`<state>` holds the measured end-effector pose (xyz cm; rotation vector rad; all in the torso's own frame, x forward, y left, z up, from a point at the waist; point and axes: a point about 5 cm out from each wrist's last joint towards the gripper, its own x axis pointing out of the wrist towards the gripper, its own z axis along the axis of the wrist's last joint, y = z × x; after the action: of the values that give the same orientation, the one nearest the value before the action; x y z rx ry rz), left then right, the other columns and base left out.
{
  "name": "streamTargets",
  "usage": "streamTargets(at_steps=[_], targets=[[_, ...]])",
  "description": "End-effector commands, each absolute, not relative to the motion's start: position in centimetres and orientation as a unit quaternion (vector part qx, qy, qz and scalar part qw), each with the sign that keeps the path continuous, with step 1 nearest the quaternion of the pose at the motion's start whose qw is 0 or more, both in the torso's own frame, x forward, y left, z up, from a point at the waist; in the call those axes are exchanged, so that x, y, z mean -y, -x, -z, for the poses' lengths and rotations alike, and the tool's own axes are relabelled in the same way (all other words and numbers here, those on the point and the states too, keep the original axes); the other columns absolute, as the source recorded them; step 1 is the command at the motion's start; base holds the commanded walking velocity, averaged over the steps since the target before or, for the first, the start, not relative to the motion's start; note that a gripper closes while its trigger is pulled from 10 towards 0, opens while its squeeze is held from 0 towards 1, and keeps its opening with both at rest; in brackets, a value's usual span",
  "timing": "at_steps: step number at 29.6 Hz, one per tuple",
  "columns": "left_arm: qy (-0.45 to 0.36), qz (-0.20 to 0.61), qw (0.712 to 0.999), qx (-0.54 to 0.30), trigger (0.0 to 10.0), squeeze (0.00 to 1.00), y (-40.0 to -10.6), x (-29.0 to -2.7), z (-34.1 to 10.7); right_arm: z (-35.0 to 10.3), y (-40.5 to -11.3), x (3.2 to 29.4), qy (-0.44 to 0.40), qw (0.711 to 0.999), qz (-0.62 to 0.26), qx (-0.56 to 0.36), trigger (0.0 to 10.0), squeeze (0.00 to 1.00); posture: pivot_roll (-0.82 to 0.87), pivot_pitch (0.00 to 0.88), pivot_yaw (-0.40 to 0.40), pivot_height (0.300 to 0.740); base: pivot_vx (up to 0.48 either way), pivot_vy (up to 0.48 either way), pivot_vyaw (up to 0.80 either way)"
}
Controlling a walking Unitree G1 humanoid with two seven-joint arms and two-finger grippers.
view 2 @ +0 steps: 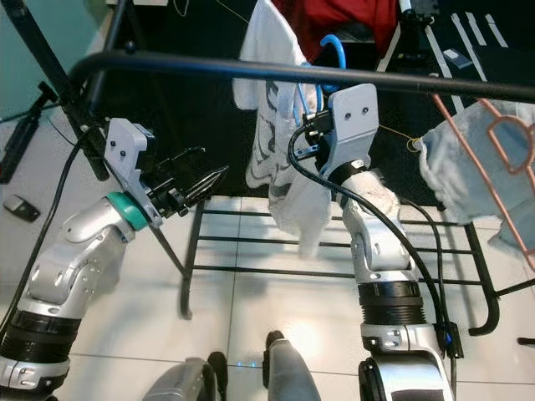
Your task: Hang hanger
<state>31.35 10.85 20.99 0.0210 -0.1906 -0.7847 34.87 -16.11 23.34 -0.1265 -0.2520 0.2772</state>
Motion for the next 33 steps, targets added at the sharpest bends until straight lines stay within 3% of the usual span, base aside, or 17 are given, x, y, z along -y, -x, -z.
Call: streamTargets(at_steps=[1, 7, 11, 14, 17, 23, 33], targets=[[-0.012, 0.384, 0.919, 0.086, 10.0, 0.00, -31.1, -11.1, -20.7, -24.5, -34.4, 15.8, 0.062, 0.974, -0.148, 0.163, 10.0, 0.00, -0.16, 0.150, 0.089, 0.737, 0.000, 0.000, 0.00], [-0.016, 0.380, 0.921, 0.082, 10.0, 0.00, -31.2, -11.2, -20.6, -21.9, -33.9, 15.5, 0.065, 0.981, -0.143, 0.114, 10.0, 0.00, -0.16, 0.151, 0.087, 0.737, 0.000, 0.000, 0.00], [-0.017, 0.379, 0.922, 0.082, 10.0, 0.00, -31.1, -11.3, -20.5, -16.6, -32.3, 14.9, 0.058, 0.990, -0.124, 0.020, 10.0, 0.00, -0.16, 0.153, 0.086, 0.737, 0.000, 0.000, 0.00], [-0.018, 0.379, 0.922, 0.082, 10.0, 0.00, -31.1, -11.3, -20.6, -15.1, -31.4, 14.7, 0.051, 0.991, -0.120, 0.002, 10.0, 0.00, -0.16, 0.155, 0.087, 0.737, 0.000, 0.000, 0.00], [-0.020, 0.379, 0.922, 0.081, 10.0, 0.00, -31.2, -11.4, -20.6, -17.5, -29.5, 15.1, 0.087, 0.986, -0.088, 0.112, 10.0, 0.00, -0.16, 0.156, 0.097, 0.737, 0.000, 0.000, 0.00], [-0.020, 0.380, 0.921, 0.082, 10.0, 0.00, -31.3, -11.3, -20.7, -20.5, -28.3, 15.1, 0.119, 0.971, -0.060, 0.200, 10.0, 0.00, -0.17, 0.158, 0.103, 0.737, 0.000, 0.000, 0.00], [-0.019, 0.384, 0.919, 0.086, 10.0, 0.00, -31.6, -10.8, -21.1, -22.5, -29.4, 15.8, 0.099, 0.973, -0.024, 0.208, 10.0, 0.00, -0.17, 0.151, 0.109, 0.737, 0.000, 0.000, 0.00]])
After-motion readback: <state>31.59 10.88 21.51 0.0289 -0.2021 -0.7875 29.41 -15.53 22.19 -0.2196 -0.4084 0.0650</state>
